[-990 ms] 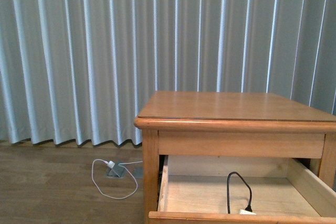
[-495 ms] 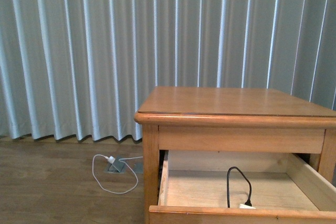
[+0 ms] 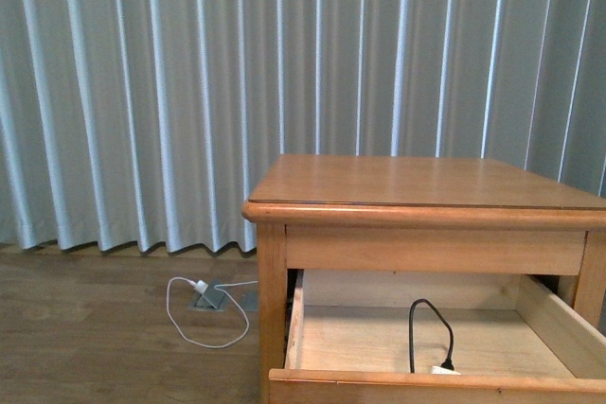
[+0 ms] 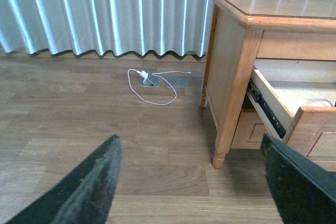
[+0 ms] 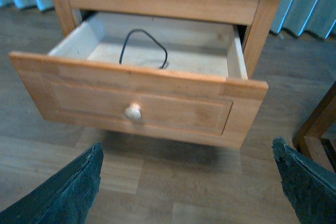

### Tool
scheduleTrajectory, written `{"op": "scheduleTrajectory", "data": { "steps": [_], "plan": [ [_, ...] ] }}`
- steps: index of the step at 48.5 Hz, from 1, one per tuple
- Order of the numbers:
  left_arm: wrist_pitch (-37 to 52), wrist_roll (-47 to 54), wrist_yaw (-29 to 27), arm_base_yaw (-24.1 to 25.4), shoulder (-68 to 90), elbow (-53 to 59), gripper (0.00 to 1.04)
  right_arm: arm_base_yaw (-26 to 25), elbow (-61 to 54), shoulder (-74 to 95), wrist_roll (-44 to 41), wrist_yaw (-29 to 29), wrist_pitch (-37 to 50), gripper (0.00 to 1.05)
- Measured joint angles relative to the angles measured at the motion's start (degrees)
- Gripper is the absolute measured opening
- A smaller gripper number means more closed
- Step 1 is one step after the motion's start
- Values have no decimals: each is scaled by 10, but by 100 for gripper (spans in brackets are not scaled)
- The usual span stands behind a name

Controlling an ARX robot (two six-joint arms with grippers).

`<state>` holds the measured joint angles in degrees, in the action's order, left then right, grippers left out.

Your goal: Put charger into drawer

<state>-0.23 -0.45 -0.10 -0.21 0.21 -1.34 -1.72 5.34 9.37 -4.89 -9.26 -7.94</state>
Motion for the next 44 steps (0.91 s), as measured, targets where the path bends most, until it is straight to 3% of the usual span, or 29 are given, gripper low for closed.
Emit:
{"op": "scheduleTrajectory", "data": {
  "steps": [4,33,44],
  "plan": [
    [0,1,0,0,0,0,100,7,10,40,-13,11,-4,96],
    [0,2,0,0,0,0,99,154,143,588,26,123,253,96],
    [0,2,0,0,0,0,99,192,200,717,60,168,300,96]
  ]
}}
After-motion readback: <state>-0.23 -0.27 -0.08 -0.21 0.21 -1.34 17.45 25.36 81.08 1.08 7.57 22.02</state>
